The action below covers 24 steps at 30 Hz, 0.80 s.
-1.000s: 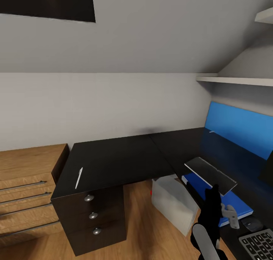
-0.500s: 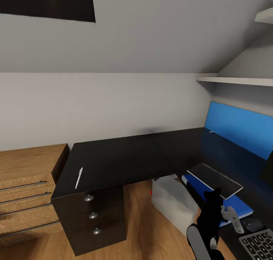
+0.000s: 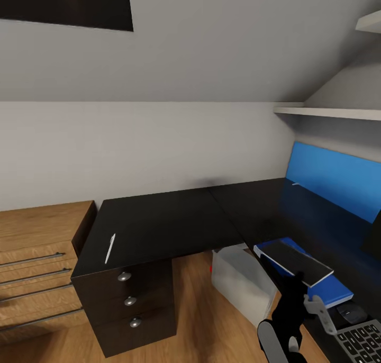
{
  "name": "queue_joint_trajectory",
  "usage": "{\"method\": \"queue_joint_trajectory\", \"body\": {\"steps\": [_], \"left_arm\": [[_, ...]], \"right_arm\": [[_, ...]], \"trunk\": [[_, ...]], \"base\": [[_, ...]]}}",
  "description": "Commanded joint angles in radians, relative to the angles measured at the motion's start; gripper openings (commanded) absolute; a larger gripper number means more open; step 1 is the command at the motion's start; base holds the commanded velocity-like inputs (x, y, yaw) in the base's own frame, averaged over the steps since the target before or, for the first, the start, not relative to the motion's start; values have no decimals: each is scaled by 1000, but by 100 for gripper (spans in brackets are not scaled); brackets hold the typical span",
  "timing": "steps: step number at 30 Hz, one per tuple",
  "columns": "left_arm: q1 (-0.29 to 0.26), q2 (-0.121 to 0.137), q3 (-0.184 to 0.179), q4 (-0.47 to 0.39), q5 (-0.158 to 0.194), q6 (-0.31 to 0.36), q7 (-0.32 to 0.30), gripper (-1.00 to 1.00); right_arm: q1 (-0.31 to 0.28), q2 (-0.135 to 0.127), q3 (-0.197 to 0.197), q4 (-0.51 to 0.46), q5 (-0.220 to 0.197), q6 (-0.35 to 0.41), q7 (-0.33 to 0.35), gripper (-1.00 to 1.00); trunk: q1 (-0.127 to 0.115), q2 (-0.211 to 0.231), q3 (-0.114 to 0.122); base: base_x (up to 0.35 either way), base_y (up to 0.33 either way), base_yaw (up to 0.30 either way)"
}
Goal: In the bedroom, organize the workspace by keeping the computer under the desk, ensuring the monitor is on the desk, placing the keyboard on the desk next to the monitor, placing the mouse on the desk next to the keyboard, moving the folder from the swivel chair onto the desk next to the mouse, stacking the notebook on top of the folder with the pen on top of the notebook, and positioning the swivel chair next to the desk.
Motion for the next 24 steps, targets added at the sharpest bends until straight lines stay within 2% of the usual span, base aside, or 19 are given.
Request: {"method": "queue_joint_trajectory", "body": {"steps": [1,19,24], "left_arm": [[0,1,-4,-1,10,-7,6,100],[0,2,-4,-1,13,-7,5,100],[0,2,-4,-1,12,-7,5,100]], "right_arm": [[-1,0,1,3,1,-2,-7,-100],[-2,-2,-4,10,1,-1,-14,-100],[-2,-3,-5,9,1,-1,-15,-100]], "trunk": [[0,-1,-1],[0,-1,-1],[0,-1,-1]], "base": [[0,0,0],[0,-36,0],[94,-31,0]]}}
